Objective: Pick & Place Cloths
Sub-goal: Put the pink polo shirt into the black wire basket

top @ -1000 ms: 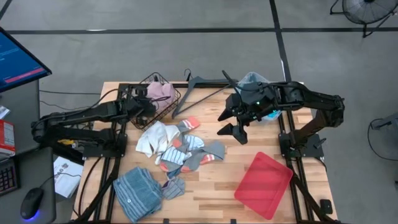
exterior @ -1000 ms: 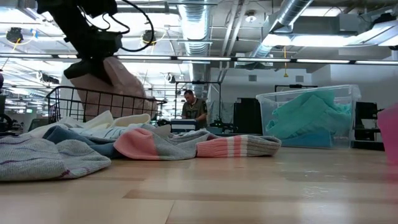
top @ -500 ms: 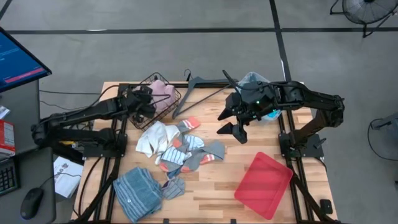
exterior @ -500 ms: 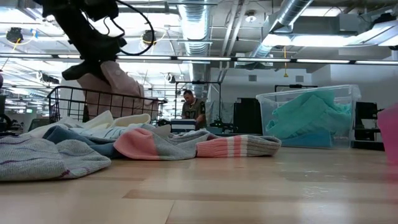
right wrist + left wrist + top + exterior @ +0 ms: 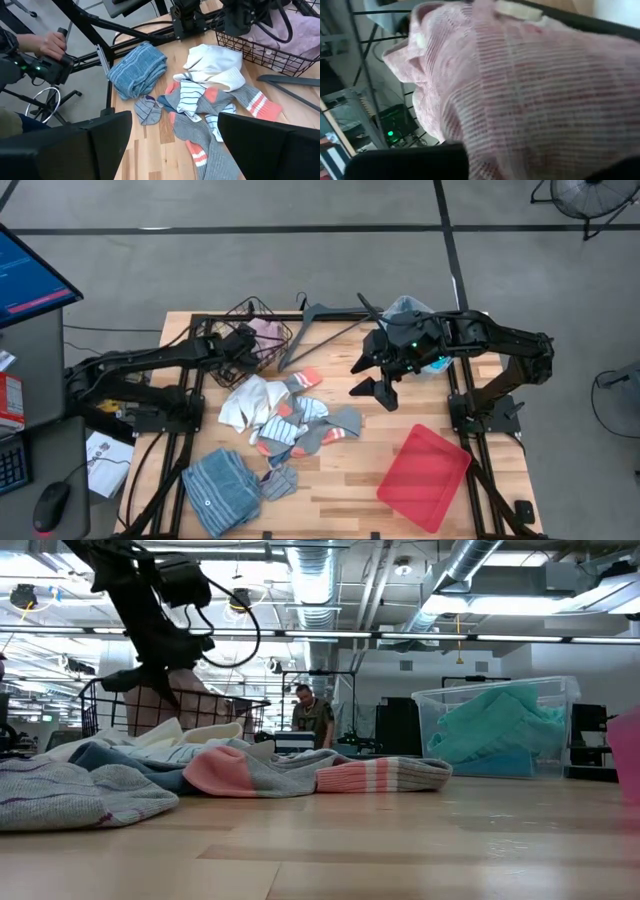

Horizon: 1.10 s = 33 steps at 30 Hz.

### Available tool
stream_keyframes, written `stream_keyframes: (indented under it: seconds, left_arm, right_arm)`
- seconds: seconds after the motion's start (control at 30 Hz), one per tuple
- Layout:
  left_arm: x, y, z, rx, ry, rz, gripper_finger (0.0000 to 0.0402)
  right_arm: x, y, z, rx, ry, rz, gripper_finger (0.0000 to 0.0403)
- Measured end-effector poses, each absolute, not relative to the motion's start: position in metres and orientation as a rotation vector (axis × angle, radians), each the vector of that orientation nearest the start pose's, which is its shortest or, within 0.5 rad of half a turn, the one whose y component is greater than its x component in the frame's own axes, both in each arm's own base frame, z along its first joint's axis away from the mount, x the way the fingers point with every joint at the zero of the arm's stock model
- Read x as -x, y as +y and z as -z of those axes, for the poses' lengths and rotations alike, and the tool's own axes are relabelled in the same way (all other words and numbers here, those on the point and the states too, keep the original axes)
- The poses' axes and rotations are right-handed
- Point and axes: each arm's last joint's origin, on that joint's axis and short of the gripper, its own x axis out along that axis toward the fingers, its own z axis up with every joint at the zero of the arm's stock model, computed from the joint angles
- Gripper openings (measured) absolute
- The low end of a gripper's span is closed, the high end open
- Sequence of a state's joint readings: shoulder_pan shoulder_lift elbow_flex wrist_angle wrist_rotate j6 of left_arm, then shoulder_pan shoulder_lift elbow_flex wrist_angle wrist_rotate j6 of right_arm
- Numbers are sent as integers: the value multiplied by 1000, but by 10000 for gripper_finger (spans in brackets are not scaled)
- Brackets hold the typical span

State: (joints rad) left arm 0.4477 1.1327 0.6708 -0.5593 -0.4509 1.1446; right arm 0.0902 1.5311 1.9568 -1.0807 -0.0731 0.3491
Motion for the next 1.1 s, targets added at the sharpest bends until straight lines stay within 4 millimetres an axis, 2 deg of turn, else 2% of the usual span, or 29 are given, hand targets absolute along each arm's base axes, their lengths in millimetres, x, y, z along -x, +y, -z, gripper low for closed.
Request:
stream_keyframes:
  seconds: [0.17, 0.37, 0.63, 0.83, 1.1]
  left_arm:
    - [-177, 99, -208, -960, 1390, -127, 52]
    - [-170, 95, -219, -892, 1299, -202, 66]
    - [-161, 90, -234, -902, 1224, -263, 156]
    - [-158, 90, -237, -904, 1228, -320, 222]
    - [-157, 90, -249, -715, 1128, -485, 223]
  right_arm:
    - [-282, 28, -463, -328, 696, -38, 291]
    - [-282, 28, -463, -312, 696, -48, 291]
    - [-282, 28, -463, -288, 695, -57, 291]
    - [-282, 28, -463, -287, 695, -58, 291]
    - [-282, 28, -463, -288, 695, -60, 291]
